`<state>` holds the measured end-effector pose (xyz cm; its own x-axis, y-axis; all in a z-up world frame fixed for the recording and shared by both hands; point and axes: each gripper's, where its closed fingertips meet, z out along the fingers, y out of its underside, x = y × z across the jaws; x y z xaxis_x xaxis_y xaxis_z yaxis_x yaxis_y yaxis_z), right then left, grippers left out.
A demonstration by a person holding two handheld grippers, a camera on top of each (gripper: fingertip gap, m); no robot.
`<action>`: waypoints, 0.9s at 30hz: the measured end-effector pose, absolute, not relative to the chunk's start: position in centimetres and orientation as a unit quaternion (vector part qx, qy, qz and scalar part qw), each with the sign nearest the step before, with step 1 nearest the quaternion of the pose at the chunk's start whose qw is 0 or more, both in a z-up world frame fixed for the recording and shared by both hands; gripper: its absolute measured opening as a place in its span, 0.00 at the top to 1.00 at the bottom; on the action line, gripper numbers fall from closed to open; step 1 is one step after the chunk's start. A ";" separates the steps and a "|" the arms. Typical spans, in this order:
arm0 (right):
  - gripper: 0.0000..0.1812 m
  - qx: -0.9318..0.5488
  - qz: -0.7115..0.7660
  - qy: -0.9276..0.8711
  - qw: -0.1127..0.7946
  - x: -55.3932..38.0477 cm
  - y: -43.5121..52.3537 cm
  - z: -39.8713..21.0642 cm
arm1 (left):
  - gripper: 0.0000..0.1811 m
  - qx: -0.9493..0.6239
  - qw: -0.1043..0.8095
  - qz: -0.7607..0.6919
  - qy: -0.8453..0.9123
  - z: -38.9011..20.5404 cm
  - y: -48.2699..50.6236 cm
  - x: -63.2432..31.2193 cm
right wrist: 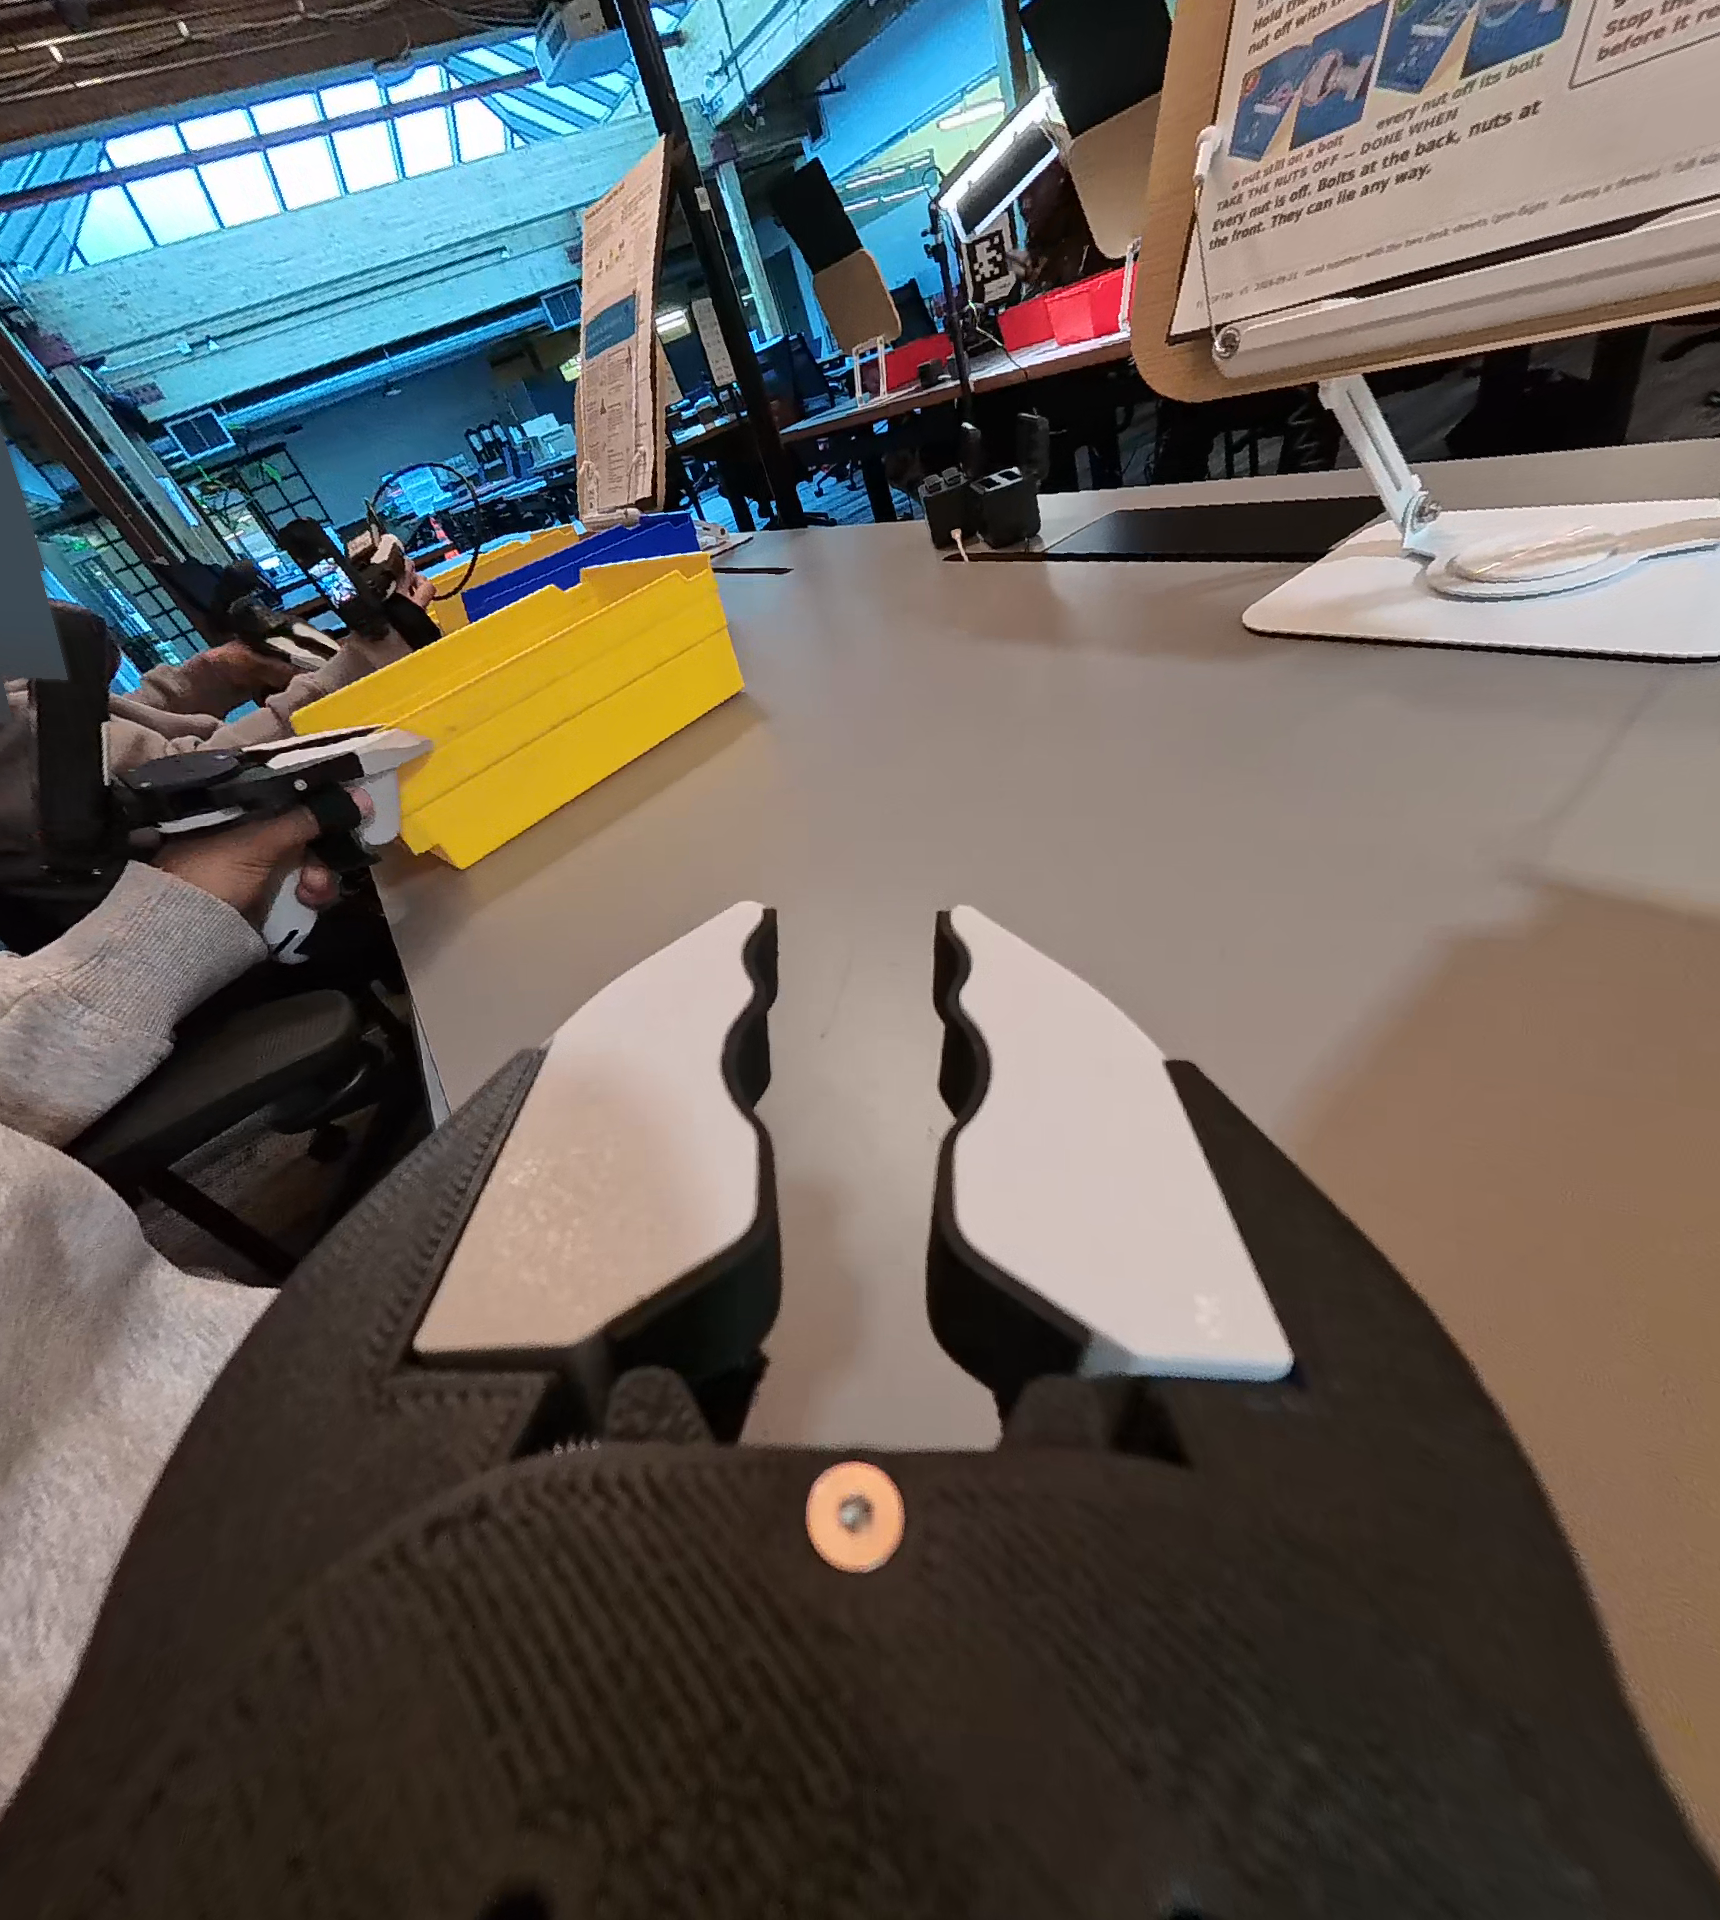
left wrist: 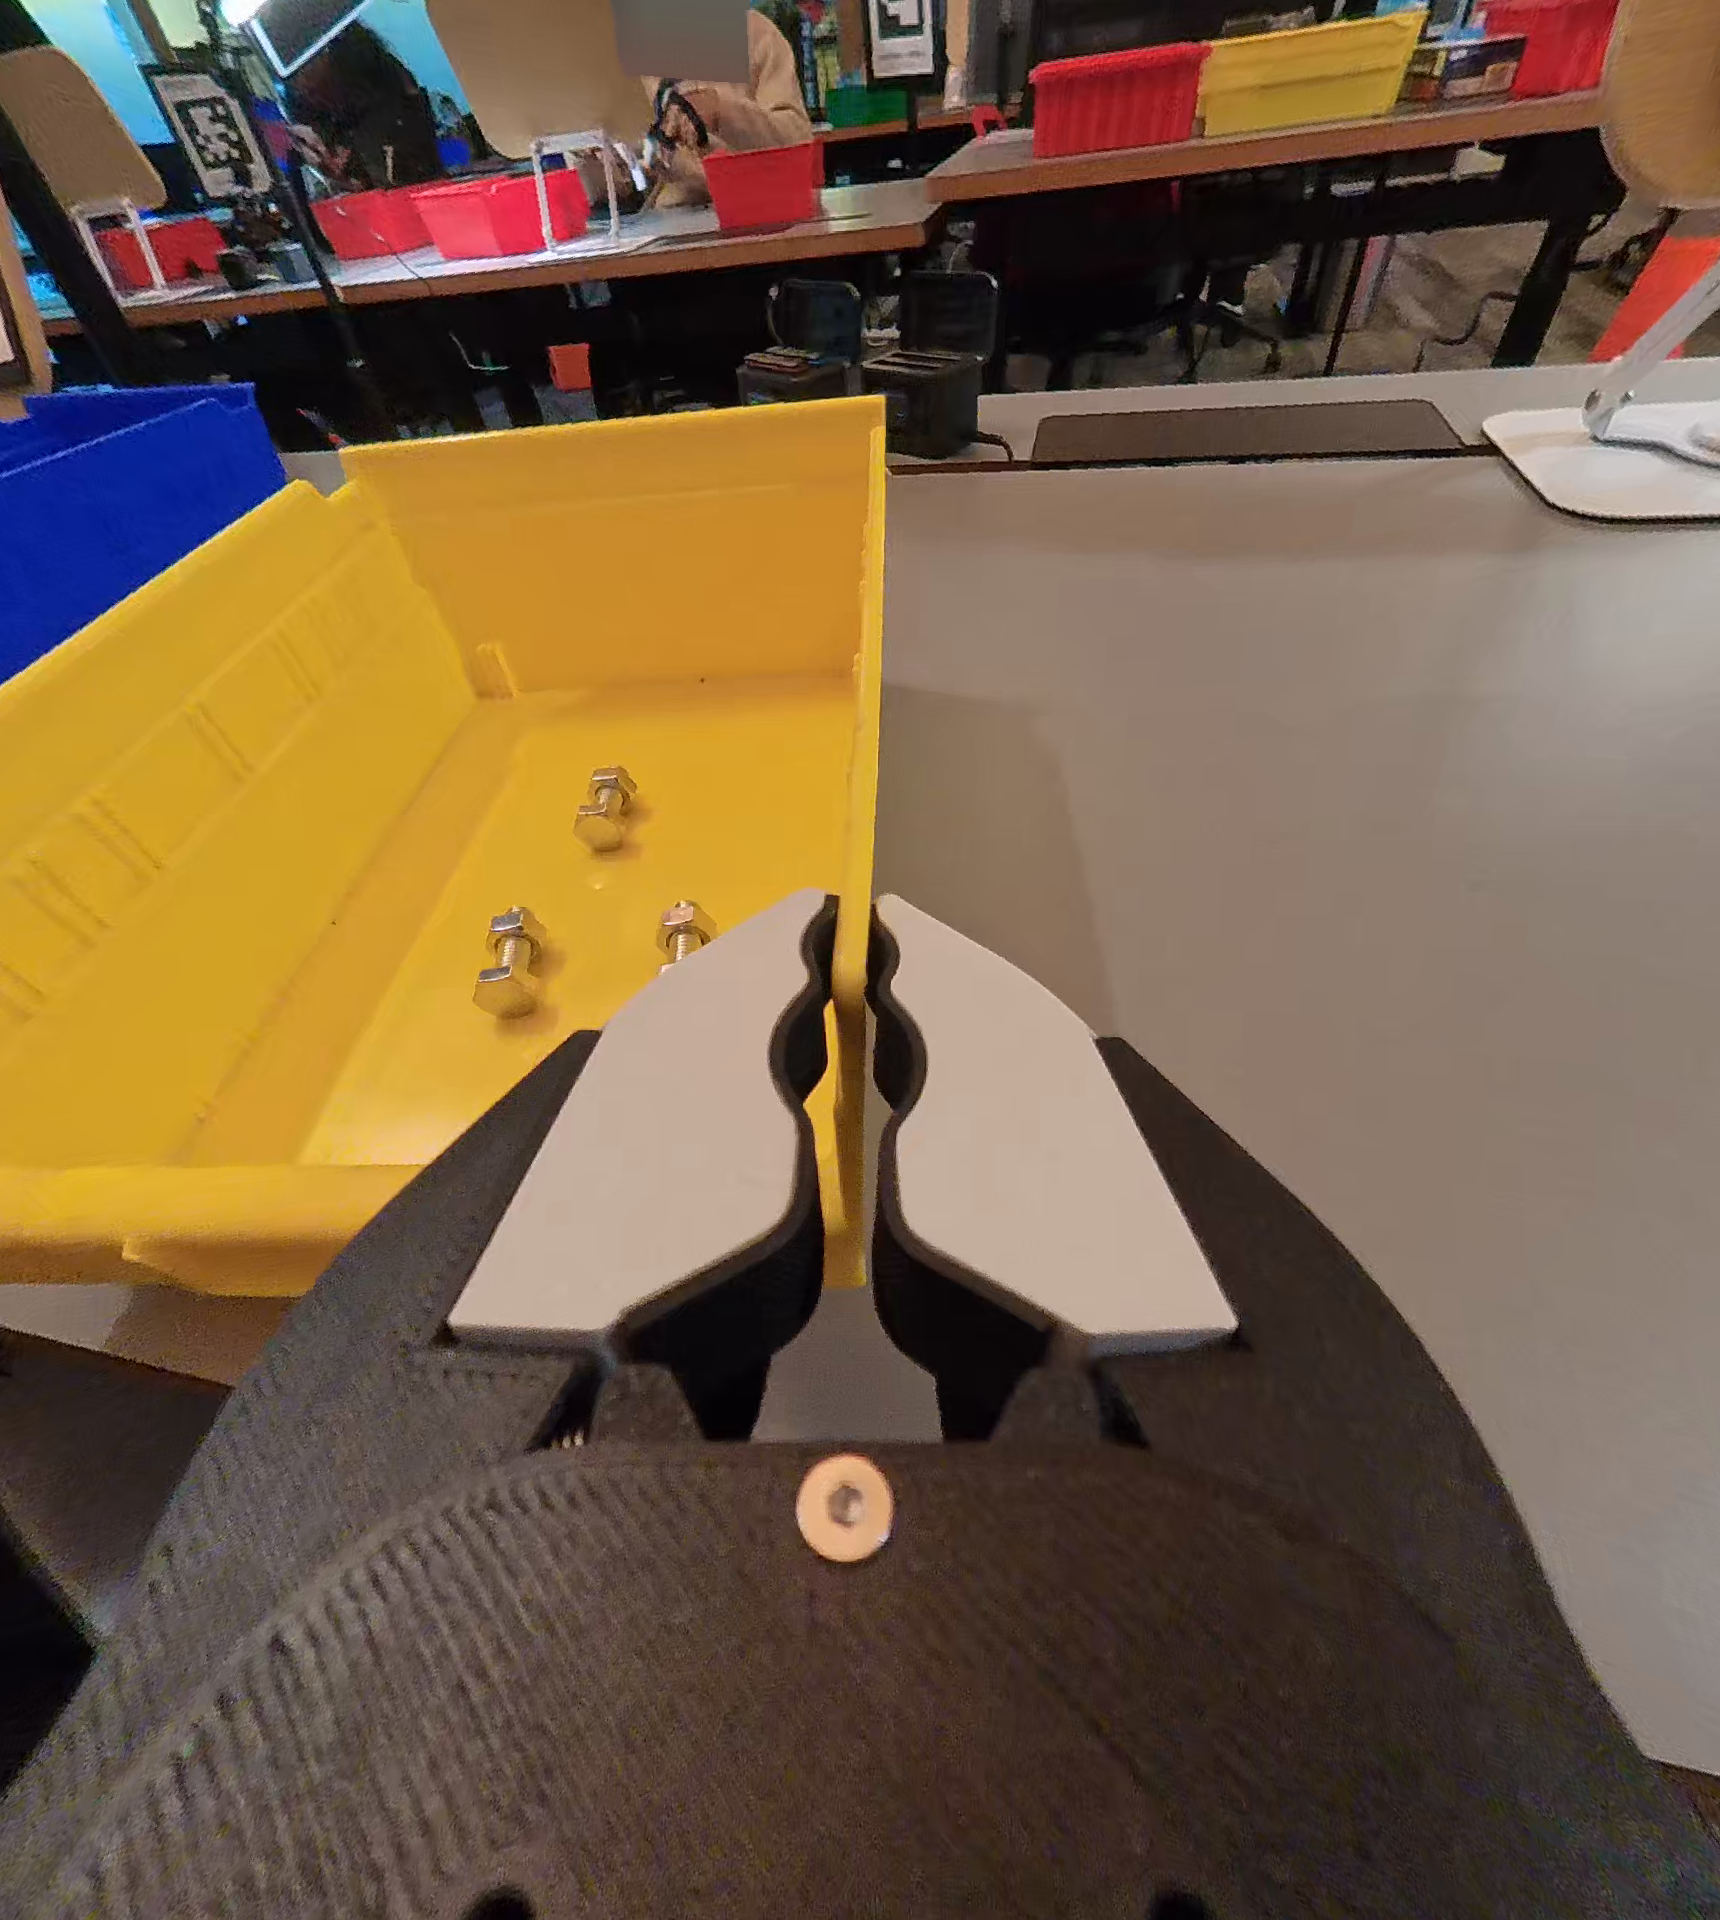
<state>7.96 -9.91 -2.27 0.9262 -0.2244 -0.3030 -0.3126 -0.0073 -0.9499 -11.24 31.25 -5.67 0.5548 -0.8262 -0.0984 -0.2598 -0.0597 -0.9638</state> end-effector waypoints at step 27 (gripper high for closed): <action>0.84 -0.712 0.036 0.190 0.675 7.9 -9.7 -2.5 | 0.98 -0.689 0.550 -0.264 0.391 -5.6 31.2 -11.7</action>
